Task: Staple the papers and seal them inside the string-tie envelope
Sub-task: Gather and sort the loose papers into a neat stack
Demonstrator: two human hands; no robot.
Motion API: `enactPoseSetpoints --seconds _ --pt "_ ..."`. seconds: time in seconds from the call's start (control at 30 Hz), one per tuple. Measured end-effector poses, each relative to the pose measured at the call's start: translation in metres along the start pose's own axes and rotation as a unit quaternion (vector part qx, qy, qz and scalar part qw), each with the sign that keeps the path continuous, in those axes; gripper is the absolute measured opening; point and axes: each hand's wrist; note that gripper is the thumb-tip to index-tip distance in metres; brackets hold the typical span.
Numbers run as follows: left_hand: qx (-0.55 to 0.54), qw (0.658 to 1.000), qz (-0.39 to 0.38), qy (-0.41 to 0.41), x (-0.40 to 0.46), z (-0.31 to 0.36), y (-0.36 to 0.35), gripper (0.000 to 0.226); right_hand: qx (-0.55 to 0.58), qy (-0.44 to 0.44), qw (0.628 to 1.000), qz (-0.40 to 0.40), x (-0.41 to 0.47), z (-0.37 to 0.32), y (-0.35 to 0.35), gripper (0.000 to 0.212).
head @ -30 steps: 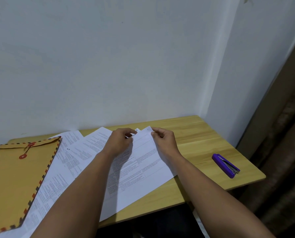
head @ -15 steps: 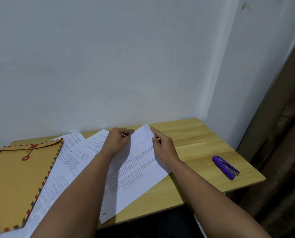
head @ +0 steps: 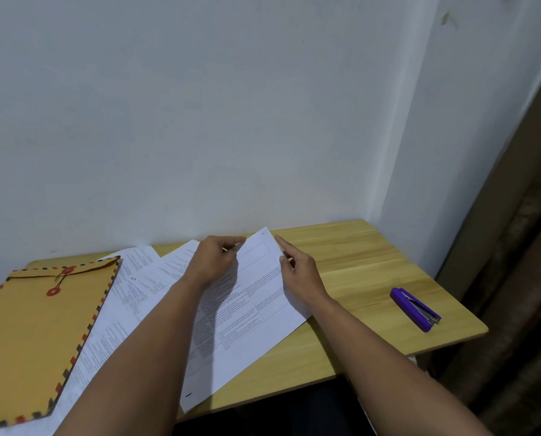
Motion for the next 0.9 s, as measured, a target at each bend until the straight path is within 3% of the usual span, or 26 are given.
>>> enactPoseSetpoints --seconds 0.57,0.9 --pt "0.021 1.000 -0.015 0.002 -0.009 0.000 0.013 0.024 0.040 -0.023 0.999 -0.025 -0.004 -0.011 -0.009 0.049" --pt "0.043 0.999 0.026 0.001 -0.008 0.016 0.058 0.023 -0.021 -0.010 0.997 -0.073 0.024 -0.041 -0.004 0.050"
Point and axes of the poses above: each hand's wrist, its own x-axis towards the middle knuckle, its own y-axis out of the back of the hand, z = x × y, and after that the axes turned 1 degree about -x, right-handed
